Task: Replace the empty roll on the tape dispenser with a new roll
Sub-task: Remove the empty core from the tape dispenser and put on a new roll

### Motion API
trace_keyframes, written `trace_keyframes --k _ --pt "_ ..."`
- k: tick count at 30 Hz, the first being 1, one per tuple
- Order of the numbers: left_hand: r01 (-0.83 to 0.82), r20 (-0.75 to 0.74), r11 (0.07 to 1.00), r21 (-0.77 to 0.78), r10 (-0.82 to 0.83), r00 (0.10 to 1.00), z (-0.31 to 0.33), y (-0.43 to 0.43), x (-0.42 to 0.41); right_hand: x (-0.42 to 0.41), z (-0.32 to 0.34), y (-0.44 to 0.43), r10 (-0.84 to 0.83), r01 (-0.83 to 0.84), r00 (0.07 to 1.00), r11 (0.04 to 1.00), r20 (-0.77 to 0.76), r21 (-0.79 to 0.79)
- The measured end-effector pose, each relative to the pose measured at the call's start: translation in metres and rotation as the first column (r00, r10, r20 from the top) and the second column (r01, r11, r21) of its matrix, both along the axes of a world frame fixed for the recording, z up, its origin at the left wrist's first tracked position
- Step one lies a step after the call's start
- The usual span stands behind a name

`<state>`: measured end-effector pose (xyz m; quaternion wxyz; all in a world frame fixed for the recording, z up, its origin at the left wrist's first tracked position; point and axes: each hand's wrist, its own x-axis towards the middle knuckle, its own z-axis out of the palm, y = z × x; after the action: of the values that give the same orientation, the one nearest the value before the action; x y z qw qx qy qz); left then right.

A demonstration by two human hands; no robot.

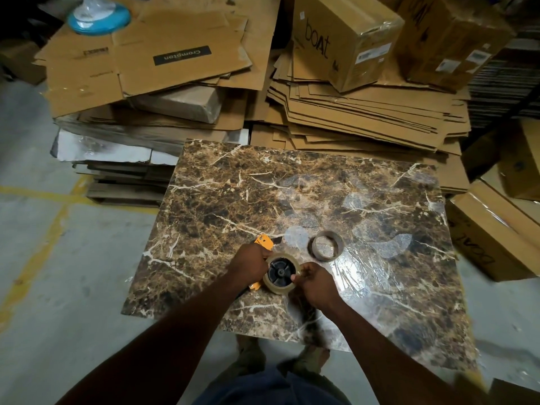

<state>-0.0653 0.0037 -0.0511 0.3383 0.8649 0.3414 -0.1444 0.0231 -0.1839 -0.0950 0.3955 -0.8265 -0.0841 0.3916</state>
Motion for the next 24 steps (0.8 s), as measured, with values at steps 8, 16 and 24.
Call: trace_keyframes --k 8,16,24 --pt "-0.074 0.022 0.997 0.035 0.074 0.997 -0.011 0.002 0.004 -0.002 0.001 0.0 -0.005 0.005 1.0 0.999 0.003 -0.035" --pt "-0.007 0.047 0.999 0.037 0.006 0.999 -0.006 0.006 0.002 -0.007 0.024 0.007 0.218 -0.202 0.97 0.968 0.107 -0.147" --pt "-0.439 0.216 0.898 0.023 0.424 0.88 0.006 0.059 -0.025 0.001 0.046 0.03 0.271 -0.176 0.921 0.93 0.279 -0.323"
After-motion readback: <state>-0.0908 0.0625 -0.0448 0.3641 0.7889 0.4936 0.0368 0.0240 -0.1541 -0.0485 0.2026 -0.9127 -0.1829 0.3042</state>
